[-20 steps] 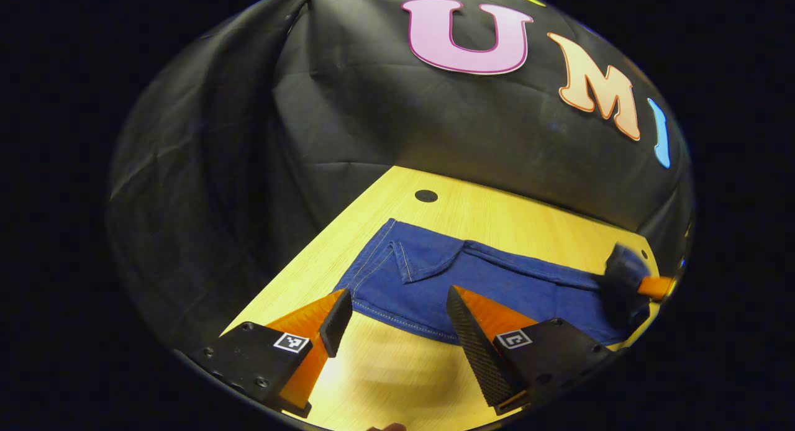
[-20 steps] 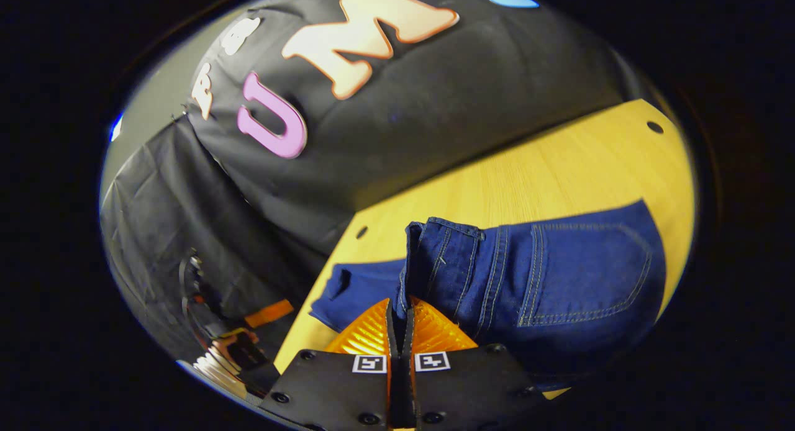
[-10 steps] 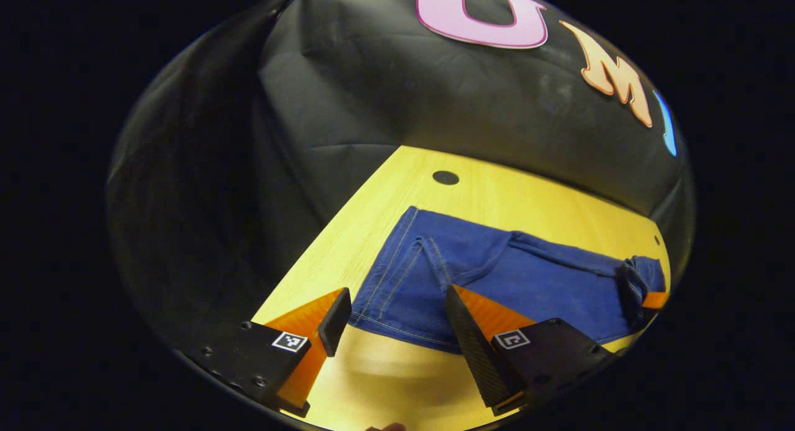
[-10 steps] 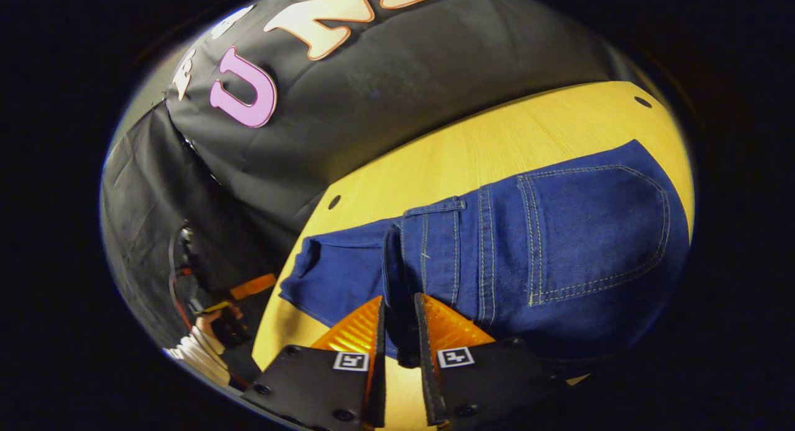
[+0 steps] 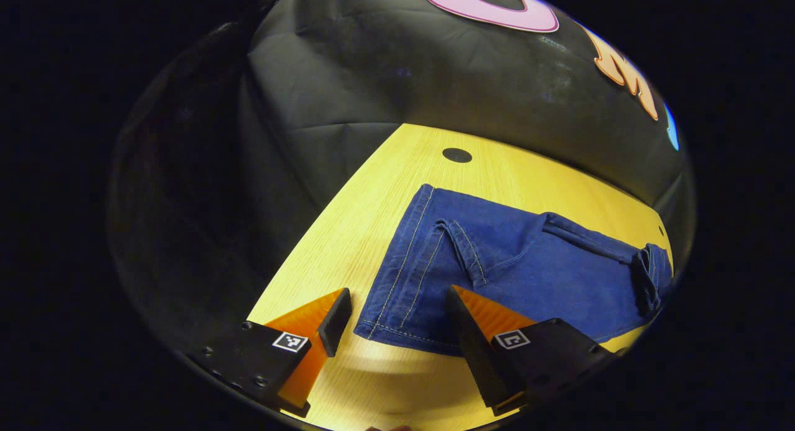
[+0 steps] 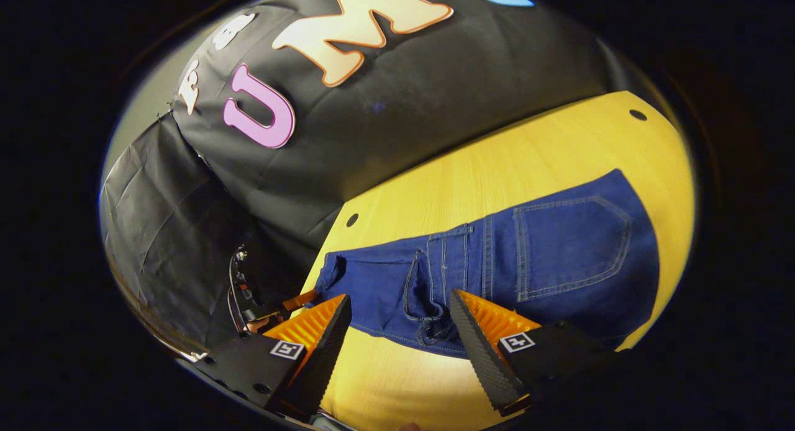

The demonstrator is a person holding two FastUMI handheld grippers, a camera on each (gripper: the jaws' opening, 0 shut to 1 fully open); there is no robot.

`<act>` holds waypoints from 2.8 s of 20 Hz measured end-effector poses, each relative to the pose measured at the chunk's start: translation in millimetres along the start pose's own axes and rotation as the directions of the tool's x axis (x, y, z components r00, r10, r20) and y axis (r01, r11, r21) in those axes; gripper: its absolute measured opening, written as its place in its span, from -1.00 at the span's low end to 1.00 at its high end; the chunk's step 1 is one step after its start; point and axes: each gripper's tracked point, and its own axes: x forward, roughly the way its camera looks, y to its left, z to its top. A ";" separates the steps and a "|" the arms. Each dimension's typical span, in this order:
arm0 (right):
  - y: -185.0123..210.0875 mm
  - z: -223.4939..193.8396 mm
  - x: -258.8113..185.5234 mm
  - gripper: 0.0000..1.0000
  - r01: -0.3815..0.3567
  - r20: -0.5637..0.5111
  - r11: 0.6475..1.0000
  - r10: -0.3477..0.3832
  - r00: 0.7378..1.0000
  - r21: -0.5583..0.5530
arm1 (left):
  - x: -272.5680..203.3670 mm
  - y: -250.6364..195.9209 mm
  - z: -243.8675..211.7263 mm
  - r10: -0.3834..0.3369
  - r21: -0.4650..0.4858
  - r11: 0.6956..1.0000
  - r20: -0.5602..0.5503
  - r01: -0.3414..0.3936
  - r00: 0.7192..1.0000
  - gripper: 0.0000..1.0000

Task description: Grasp the waist and the cuffs of the jeans and fold them to make the two legs overlap; first hold the waist and fold one-third of the jeans toward the cuffs, then hold the cuffs and fold the remaining one-third in the same direction to finish folding.

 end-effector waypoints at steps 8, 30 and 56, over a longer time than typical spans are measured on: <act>-10.4 64.5 -67.8 0.96 0.064 0.159 0.995 -0.075 0.984 0.072 | -2.0 -2.3 -6.3 -0.020 0.018 1.000 -0.010 0.020 1.000 0.84; -43.8 74.5 -226.1 0.95 0.176 0.348 0.956 -0.252 0.903 0.236 | -83.0 -50.2 96.0 -0.186 -0.069 0.979 0.091 0.192 0.978 -1.00; -202.9 86.9 -254.7 0.95 0.096 0.173 0.979 -0.128 0.977 0.180 | -210.3 -512.4 72.8 -0.445 0.444 0.810 0.040 0.383 0.894 -1.00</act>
